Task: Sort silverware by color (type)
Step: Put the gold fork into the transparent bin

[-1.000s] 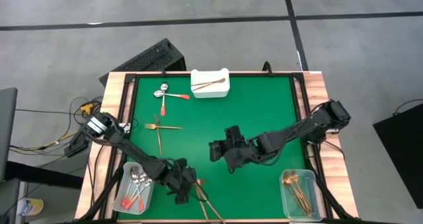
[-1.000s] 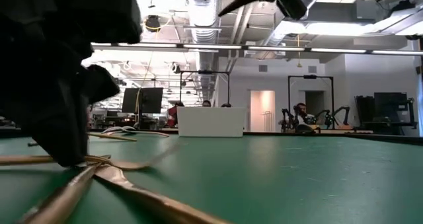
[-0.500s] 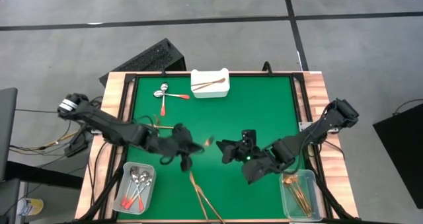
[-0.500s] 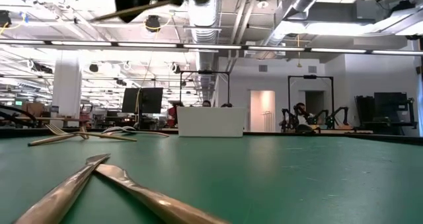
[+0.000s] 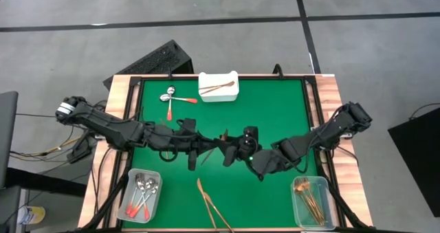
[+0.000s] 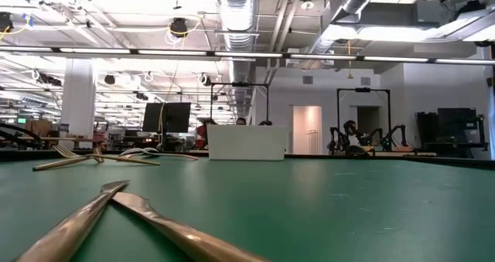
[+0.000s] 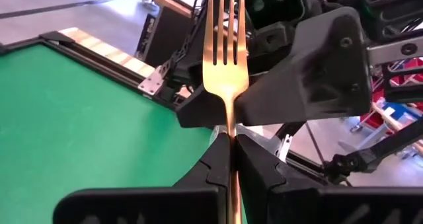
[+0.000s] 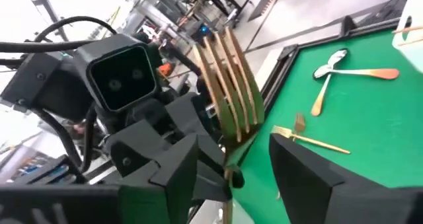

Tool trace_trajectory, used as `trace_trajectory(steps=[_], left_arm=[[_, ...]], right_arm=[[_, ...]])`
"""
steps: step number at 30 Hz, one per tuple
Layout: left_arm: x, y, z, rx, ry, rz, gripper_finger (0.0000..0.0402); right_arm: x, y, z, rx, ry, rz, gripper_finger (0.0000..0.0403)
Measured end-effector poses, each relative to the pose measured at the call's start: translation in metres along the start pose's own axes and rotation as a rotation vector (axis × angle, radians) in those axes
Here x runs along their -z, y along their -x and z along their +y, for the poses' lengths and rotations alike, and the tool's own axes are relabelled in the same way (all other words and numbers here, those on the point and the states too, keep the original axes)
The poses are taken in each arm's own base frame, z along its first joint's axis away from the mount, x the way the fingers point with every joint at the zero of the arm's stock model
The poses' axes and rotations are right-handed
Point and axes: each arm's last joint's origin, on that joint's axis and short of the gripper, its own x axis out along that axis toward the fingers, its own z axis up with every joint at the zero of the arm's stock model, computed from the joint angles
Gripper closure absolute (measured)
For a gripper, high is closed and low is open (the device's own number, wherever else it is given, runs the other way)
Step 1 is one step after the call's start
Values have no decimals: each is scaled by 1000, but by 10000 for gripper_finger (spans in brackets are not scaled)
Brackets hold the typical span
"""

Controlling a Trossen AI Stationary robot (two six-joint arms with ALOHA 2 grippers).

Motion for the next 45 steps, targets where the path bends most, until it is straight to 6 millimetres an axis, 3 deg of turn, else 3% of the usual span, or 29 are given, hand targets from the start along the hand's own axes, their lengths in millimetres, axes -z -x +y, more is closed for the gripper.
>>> trace_trajectory(steps=[4, 10, 17, 22, 27, 31, 38, 45], left_arm=[[-1, 0, 1, -3, 12, -3, 401], [2, -1, 4, -29, 16, 21, 393], [8, 0, 8, -77, -4, 88, 326], [17, 2, 15, -138, -37, 182, 285], [25, 5, 22, -214, -54, 260, 270], [26, 5, 26, -240, -63, 283, 269], [24, 4, 32, -270, -63, 291, 269], [22, 3, 37, -240, -68, 319, 269]], right_arm=[[-2, -3, -1, 5, 0, -1, 248], [-2, -3, -1, -1, 58, 6, 383], [-25, 16, -14, 65, 157, 181, 386], [-44, 43, -33, 147, 111, 577, 388], [-37, 83, -52, 367, 106, 979, 388], [-26, 120, -64, 583, 149, 1184, 385], [3, 170, -85, 776, 159, 1211, 384], [30, 191, -110, 896, 133, 1159, 380]])
